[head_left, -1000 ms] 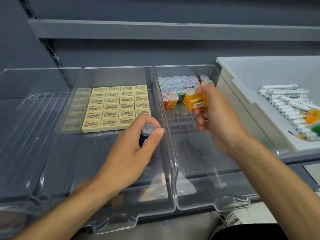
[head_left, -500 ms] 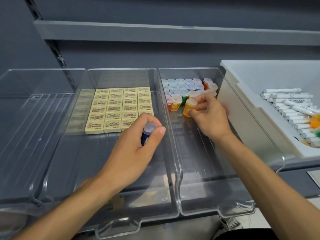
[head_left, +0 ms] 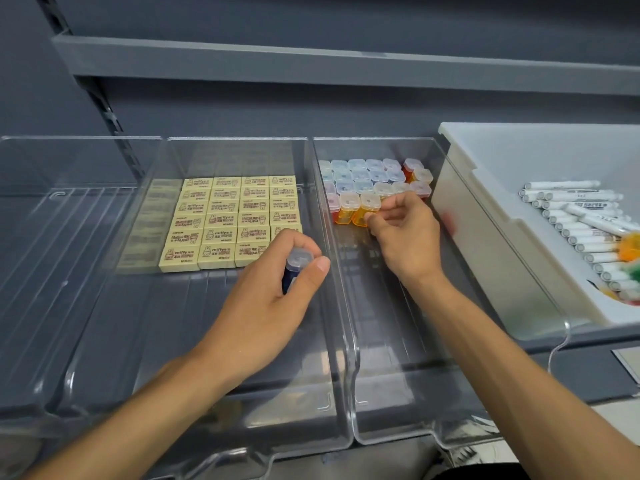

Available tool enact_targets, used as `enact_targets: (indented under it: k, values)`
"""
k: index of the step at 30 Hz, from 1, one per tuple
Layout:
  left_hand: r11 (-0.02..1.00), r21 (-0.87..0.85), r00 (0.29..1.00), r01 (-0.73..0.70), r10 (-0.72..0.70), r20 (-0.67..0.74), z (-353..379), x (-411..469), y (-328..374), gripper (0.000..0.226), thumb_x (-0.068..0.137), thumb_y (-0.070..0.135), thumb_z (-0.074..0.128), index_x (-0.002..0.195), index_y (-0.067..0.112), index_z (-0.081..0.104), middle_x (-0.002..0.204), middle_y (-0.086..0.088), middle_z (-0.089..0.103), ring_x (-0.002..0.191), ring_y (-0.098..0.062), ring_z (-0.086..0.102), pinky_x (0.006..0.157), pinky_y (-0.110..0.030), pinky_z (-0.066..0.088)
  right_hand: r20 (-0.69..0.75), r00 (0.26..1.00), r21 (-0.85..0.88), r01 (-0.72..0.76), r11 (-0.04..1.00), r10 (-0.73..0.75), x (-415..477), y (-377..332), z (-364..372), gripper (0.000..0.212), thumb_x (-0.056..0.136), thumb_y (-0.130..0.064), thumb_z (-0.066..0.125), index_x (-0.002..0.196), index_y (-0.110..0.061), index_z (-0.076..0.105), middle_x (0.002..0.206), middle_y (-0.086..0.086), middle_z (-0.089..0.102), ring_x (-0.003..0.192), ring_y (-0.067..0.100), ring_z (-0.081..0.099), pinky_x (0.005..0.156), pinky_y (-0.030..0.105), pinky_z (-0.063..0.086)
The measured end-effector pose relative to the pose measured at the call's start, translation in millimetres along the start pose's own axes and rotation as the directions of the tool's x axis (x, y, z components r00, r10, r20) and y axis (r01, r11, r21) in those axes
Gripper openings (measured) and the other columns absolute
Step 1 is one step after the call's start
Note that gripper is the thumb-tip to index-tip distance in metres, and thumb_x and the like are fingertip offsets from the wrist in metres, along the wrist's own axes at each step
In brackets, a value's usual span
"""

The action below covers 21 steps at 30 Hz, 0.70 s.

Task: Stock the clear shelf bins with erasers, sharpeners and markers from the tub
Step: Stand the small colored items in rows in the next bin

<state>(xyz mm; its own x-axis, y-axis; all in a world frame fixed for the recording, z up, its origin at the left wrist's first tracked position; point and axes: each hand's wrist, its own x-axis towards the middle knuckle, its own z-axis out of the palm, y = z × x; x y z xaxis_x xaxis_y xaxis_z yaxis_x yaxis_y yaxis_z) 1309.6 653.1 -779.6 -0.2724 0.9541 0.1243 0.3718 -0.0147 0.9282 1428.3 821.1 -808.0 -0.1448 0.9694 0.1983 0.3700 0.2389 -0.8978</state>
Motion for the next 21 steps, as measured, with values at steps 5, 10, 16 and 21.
enact_targets:
  k: [5,10,16,21]
  values:
    - [0.999,0.010,0.995,0.047,-0.047,0.088,-3,-1,-2,0.023,0.085,0.031,0.044,0.106,0.038,0.048,0.089,0.000,0.057,0.082,-0.028,0.053,0.082,-0.057,0.049,0.069,0.987,0.167,-0.155,0.974,0.146,2,-1,-5,0.018,0.085,-0.008,0.070,0.082,-0.025,0.062,0.085,0.006,0.072,0.087,0.023,0.071,0.086,0.037,0.058]
    - [0.999,-0.023,0.998,0.030,-0.029,0.047,-3,-3,-3,0.028,0.085,0.030,0.041,0.107,0.046,0.039,0.091,0.012,0.059,0.082,-0.019,0.055,0.079,-0.043,0.052,0.157,0.972,0.264,-0.212,0.941,0.175,-8,3,-11,0.018,0.089,-0.011,0.065,0.095,-0.028,0.063,0.093,-0.005,0.072,0.099,0.017,0.069,0.096,0.036,0.053]
    - [0.997,-0.004,0.997,-0.071,0.071,-0.018,-1,-6,0,0.025,0.098,0.011,0.049,0.112,0.030,0.040,0.099,0.013,0.060,0.096,-0.013,0.056,0.090,-0.041,0.047,0.164,0.976,0.212,-0.178,0.961,0.145,-26,-8,-29,0.018,0.091,-0.012,0.060,0.107,-0.020,0.066,0.098,0.001,0.071,0.095,0.014,0.067,0.095,0.037,0.053]
    - [0.977,0.081,0.977,-0.198,0.203,-0.071,3,-7,1,0.024,0.097,0.022,0.050,0.119,0.031,0.053,0.113,0.011,0.053,0.111,-0.012,0.052,0.090,-0.015,0.040,0.251,0.964,0.210,0.032,0.977,-0.085,-57,-45,-46,0.013,0.090,-0.011,0.058,0.086,-0.019,0.067,0.079,-0.003,0.065,0.070,0.006,0.056,0.066,0.020,0.049]
